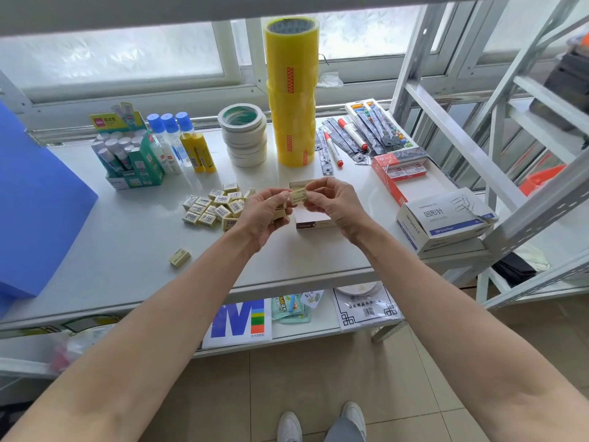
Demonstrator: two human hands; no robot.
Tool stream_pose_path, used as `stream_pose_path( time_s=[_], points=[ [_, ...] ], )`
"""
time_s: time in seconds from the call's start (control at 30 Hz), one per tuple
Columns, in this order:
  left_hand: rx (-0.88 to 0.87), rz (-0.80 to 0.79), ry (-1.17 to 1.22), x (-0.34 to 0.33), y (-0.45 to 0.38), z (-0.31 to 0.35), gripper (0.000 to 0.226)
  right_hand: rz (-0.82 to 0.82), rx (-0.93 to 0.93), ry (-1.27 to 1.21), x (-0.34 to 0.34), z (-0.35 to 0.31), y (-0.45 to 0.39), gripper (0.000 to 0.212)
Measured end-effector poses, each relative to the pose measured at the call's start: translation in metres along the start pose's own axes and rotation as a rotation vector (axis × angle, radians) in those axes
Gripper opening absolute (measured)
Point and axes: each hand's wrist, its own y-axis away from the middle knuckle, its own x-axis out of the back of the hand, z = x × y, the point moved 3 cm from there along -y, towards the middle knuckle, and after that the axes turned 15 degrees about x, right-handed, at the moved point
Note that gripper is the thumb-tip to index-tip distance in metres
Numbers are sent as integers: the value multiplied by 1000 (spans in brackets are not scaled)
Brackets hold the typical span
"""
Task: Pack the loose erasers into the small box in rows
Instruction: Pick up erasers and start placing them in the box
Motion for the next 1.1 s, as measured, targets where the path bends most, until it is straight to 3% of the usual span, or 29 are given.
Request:
stream_pose_path(
  time_s=[0.2,0.3,0.4,0.5,0.63,0.73,0.87,0.93,1.03,1.1],
  points=[
    [-15,8,-89,-1,-1,1,5,-16,5,26,2,1,1,14],
    [-30,29,-112,-1,-2,4,4,-121,34,106,3,-3,1,28],
    [-48,47,-160,-4,-4,6,2,-203,75,373,3,-6,-2,29],
    [-98,130,-243,-7,-7,6,5,-183,100,568,9,-6,-7,22],
    [-193,330,-537,-7,-14,5,22,-150,158,904,21,-5,-19,20],
    [-173,368,-661,-9,-16,3,27,-236,154,1062,22,2,-29,21],
    [-148,351,-735,-13,-14,2,4,-334,148,1186,16,11,-39,21],
    [-144,362,-771,-13,-16,1,14,-346,149,1216,13,12,-42,21],
    [-128,360,-752,-13,-17,0,7,-358,149,1230,10,14,-45,23],
    [-118,360,-742,-12,-19,-1,20,-351,156,1226,9,15,-45,23]
  ],
)
